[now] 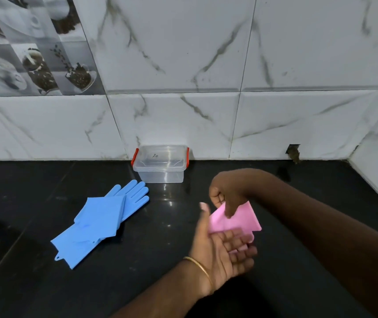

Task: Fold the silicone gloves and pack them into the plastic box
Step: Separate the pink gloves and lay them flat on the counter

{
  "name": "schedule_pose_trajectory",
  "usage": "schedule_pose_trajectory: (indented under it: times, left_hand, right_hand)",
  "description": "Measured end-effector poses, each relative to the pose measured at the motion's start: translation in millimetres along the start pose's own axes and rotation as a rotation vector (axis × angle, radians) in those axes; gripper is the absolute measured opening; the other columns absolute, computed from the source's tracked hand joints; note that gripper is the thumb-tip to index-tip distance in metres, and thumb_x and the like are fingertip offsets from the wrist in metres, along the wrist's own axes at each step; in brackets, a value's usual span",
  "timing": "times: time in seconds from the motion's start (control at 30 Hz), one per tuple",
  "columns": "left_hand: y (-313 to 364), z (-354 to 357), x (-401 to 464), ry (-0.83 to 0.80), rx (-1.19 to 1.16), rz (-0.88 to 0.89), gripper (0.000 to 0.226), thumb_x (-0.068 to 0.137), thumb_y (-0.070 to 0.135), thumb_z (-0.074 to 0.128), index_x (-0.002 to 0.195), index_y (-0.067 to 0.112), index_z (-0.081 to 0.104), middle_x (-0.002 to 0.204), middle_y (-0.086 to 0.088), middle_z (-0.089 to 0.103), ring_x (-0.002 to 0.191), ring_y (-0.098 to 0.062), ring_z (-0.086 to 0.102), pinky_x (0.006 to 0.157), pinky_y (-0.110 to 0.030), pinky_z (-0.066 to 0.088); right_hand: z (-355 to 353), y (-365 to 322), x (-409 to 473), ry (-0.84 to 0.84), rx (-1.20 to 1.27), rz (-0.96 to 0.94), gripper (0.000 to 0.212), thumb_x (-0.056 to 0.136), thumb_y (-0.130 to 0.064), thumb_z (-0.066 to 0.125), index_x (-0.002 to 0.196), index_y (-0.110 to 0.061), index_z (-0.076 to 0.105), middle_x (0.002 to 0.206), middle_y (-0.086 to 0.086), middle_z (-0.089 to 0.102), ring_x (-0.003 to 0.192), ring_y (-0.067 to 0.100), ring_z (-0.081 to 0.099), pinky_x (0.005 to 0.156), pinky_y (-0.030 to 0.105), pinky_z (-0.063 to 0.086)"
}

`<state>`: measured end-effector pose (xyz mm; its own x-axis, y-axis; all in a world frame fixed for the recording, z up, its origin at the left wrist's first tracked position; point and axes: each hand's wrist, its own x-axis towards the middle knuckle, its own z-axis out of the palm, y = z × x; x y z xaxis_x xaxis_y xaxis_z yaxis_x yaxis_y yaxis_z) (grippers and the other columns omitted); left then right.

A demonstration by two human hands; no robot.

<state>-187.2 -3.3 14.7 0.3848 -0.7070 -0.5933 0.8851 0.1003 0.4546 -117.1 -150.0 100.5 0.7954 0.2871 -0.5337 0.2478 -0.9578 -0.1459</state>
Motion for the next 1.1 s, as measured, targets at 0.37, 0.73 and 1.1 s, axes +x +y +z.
schedule_pose_trajectory:
  times: [0.37,0.73,1.1]
  left_hand:
    - [75,21,-1,0.27,-0.141,0.231,0.011,0.088,0.0,0.056,0.097,-0.005,0.058,0.071,-0.021,0.067,0.055,-0.026,0.066,0.047,-0.025,0.057]
    - [34,-21,-14,0.231,0.359,0.149,0.023,0.083,-0.002,0.06,0.106,0.003,0.063,0.082,-0.016,0.075,0.075,-0.029,0.069,0.057,-0.033,0.057]
    - [60,8,23,0.151,0.521,0.474,0.046,0.081,-0.012,0.06,0.12,0.012,0.056,0.112,-0.011,0.07,0.104,-0.03,0.066,0.094,-0.05,0.052]
  right_hand:
    - [44,5,-54,0.847,0.154,0.05,0.02,0.068,-0.037,0.072,0.086,-0.042,0.066,0.09,-0.024,0.065,0.091,0.001,0.058,0.077,0.023,0.044]
    - [155,-22,-54,0.193,2.37,0.364,0.07,0.083,-0.06,0.062,0.117,0.001,0.07,0.095,0.022,0.074,0.072,0.031,0.074,0.056,0.038,0.06]
    - [116,12,-56,0.994,1.779,0.219,0.049,0.083,-0.009,0.07,0.127,-0.029,0.058,0.11,-0.004,0.074,0.099,0.019,0.072,0.076,0.038,0.06]
